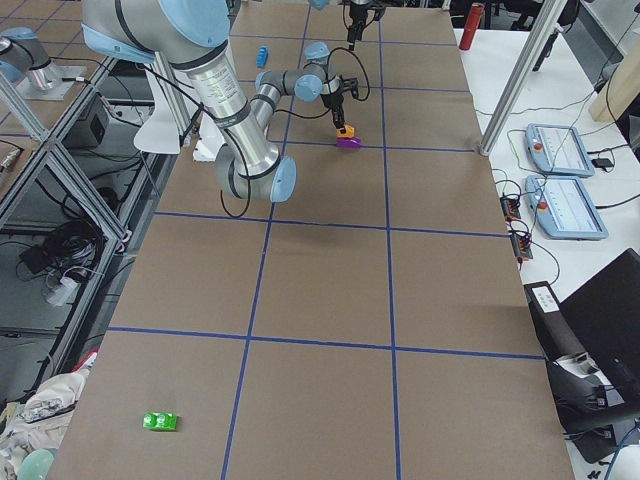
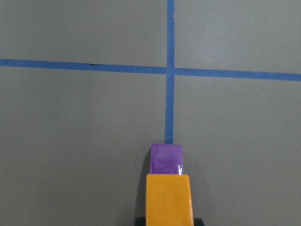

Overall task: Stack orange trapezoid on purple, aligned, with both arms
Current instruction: 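Hold the orange trapezoid on the purple block and adjust alignment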

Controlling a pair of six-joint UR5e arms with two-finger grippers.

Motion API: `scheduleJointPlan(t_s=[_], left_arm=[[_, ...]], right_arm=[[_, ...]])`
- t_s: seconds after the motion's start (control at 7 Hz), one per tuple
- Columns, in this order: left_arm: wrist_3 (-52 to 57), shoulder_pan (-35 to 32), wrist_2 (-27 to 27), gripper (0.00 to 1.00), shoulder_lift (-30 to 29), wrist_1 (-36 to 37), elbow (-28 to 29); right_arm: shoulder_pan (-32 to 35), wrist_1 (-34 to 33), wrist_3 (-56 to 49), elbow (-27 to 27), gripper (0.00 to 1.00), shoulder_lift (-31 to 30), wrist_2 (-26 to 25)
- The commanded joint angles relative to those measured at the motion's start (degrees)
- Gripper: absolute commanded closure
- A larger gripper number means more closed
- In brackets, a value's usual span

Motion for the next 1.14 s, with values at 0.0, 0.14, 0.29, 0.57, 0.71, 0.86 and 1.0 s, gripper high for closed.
scheduleJointPlan(t_s=[0.0, 0.14, 0.29, 0.57, 0.71, 0.86, 1.0], left_arm=[[0.0, 0.0, 0.0, 0.00, 0.0, 0.0, 0.0], [0.0, 0.0, 0.0, 0.00, 0.0, 0.0, -0.1], [0.0, 0.0, 0.0, 0.00, 0.0, 0.0, 0.0], [0.0, 0.0, 0.0, 0.00, 0.0, 0.0, 0.0], [0.0, 0.0, 0.0, 0.00, 0.0, 0.0, 0.0], [0.0, 0.0, 0.0, 0.00, 0.0, 0.0, 0.0], [0.0, 0.0, 0.0, 0.00, 0.0, 0.0, 0.0]], right_arm=[[0.2, -0.3, 0.0, 0.1, 1.00, -0.2, 0.1], [0.1, -0.2, 0.1, 0.0, 1.00, -0.4, 0.0], [0.0, -0.2, 0.1, -0.1, 1.00, -0.6, -0.1], [-0.6, -0.1, 0.2, -0.5, 1.00, -0.6, -0.7], [-0.7, 0.1, 0.1, -0.8, 1.00, -0.6, -1.0], [-0.8, 0.3, -0.1, -1.1, 1.00, -0.6, -1.1], [-0.7, 0.5, -1.9, -1.3, 1.00, -0.6, -1.0]])
